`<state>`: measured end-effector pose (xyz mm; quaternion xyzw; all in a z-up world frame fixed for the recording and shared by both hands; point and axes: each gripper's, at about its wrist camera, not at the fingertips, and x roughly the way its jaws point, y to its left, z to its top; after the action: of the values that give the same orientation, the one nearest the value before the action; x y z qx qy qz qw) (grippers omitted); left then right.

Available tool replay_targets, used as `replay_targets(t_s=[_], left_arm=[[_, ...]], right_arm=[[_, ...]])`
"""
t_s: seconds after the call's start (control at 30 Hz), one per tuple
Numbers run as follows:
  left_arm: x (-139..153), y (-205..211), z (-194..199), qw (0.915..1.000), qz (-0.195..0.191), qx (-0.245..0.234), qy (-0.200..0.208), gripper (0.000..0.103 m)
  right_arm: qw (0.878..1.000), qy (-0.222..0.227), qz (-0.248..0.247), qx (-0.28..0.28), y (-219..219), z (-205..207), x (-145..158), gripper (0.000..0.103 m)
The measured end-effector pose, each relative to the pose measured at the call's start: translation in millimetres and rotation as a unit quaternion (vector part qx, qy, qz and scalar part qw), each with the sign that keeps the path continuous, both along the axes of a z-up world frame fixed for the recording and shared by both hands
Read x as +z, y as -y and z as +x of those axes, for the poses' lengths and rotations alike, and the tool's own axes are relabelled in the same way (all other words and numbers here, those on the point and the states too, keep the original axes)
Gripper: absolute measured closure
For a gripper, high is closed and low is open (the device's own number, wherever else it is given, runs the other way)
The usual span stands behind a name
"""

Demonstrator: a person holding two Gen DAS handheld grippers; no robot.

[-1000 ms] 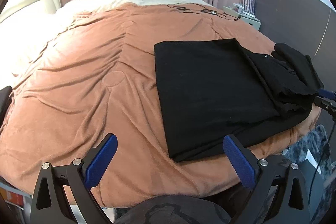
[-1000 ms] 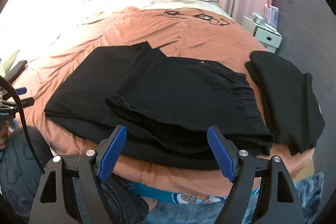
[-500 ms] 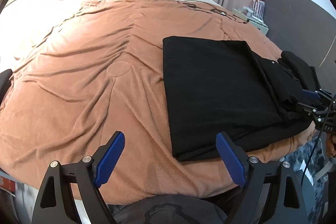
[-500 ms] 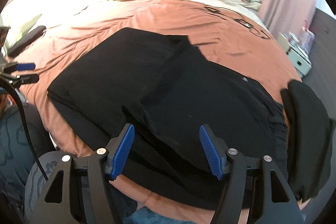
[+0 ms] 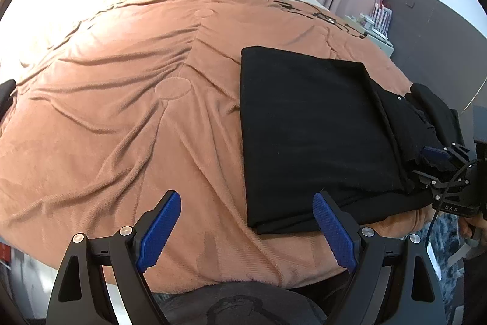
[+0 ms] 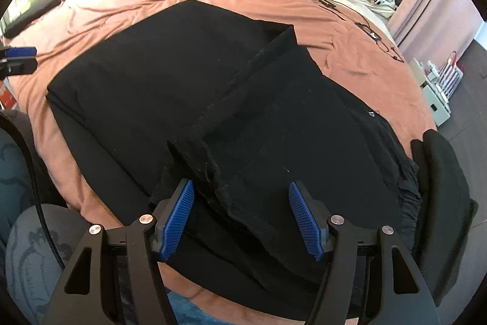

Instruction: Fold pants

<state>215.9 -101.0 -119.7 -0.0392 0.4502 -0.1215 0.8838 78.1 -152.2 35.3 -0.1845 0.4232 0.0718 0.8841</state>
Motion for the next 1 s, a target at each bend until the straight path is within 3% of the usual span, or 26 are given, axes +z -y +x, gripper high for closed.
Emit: replay_targets(t_s=[0.07,0.1,0.23,0.27,0.47,0.67,1.0], left_arm=[[-1,1,1,1.0,0.002,0.0,-0.003,0.013],[-1,2,1,1.0,0.003,0.0,-0.006,0.013],[-9,6,9,0.9992,0.012,-0.005,-0.037,0.028],[-11,7,11,0.9989,0.009,-0.009,-0.045,0.033],[-17,-3,25,0.9959,-0.039,-0.015,-0.08,0.037],[-26,-11,42,0.9921,-0.062,-0.009,-0.109,0.043],[-37,-6,50,0.9878,-0.08,-0.023,-0.132,0.053]], right_arm=[[1.0,0.002,-0.015,-0.002,-3,0,-2,0.055],[1.0,0.0,-0.016,-0.002,-4,-1,-2,0.077],[1.0,0.012,-0.003,-0.001,0,-5,8,0.089],[1.0,0.017,0.005,-0.003,3,-6,14,0.09],[0.998,0.046,0.04,-0.033,33,-7,49,0.094],[0.992,0.067,0.075,-0.071,70,-8,72,0.095],[0.978,0.08,0.115,-0.156,143,16,79,0.1]])
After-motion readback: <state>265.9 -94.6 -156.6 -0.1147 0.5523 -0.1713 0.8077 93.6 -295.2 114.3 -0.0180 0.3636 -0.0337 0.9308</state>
